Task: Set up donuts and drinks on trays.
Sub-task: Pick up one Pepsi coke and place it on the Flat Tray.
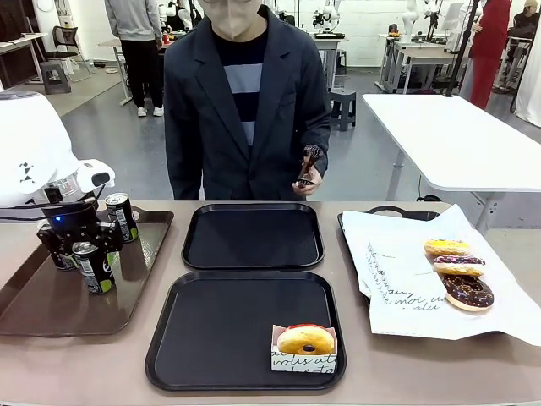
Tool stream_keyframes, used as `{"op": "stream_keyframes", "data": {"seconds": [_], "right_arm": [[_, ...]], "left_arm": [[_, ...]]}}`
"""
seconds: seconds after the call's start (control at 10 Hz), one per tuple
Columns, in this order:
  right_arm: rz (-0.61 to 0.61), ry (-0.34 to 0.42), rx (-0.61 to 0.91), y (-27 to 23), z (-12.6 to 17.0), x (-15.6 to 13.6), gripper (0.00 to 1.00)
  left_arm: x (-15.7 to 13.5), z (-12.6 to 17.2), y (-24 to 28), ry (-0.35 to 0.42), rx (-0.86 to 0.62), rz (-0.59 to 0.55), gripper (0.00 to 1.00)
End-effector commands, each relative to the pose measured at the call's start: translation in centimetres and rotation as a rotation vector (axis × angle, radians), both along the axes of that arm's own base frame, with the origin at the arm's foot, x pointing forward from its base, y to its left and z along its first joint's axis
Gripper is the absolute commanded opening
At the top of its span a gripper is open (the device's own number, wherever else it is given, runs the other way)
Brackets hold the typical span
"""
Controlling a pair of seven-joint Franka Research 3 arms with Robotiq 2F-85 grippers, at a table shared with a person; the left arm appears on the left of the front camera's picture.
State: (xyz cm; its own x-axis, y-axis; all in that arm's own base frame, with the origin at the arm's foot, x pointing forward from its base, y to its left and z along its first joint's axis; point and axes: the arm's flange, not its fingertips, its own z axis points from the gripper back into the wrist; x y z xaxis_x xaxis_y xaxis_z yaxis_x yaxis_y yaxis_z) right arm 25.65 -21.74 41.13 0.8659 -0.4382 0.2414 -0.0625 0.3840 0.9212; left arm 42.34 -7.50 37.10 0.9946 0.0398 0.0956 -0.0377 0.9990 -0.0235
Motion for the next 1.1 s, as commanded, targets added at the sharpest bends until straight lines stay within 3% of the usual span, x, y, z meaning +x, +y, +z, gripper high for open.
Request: {"op": "stream_keyframes", "data": {"seconds": [0.0,0.1,0.2,0.3,0.4,0.5,0.7,0.8,1.0], "right_arm": [[-0.003,-0.032,0.013,-0.1,-0.1,0.2,1.0],[-0.003,-0.032,0.013,-0.1,-0.1,0.2,1.0],[-0.003,-0.032,0.013,-0.1,-0.1,0.2,1.0],[-0.003,-0.032,0.013,-0.1,-0.1,0.2,1.0],[-0.003,-0.032,0.013,-0.1,-0.1,0.2,1.0],[-0.003,-0.032,0.013,-0.1,-0.1,0.2,1.0],[-0.003,-0.032,0.013,-0.1,-0.1,0.2,1.0],[-0.003,-0.032,0.013,-0.1,-0.1,0.2,1.0],[-0.003,-0.032,0.013,-0.1,-0.1,0.2,1.0]], "left_arm": [[-0.1,0.0,0.3,0.001,0.008,-0.018,0.21],[-0.1,0.1,0.3,0.005,0.014,-0.019,0.37],[-0.1,0.2,0.3,0.01,0.018,-0.022,0.02],[-0.2,0.5,0.3,0.018,0.026,-0.029,0.18],[-0.7,1.7,0.1,0.033,0.033,-0.04,0.0],[-2.1,5.0,-0.6,0.033,0.035,-0.044,0.55],[-7.9,13.7,-2.6,-0.126,0.048,-0.103,0.55],[-9.7,16.2,-2.9,-0.147,0.057,-0.104,0.55],[-11.1,18.1,-2.6,-0.164,0.057,-0.084,0.55]]}}
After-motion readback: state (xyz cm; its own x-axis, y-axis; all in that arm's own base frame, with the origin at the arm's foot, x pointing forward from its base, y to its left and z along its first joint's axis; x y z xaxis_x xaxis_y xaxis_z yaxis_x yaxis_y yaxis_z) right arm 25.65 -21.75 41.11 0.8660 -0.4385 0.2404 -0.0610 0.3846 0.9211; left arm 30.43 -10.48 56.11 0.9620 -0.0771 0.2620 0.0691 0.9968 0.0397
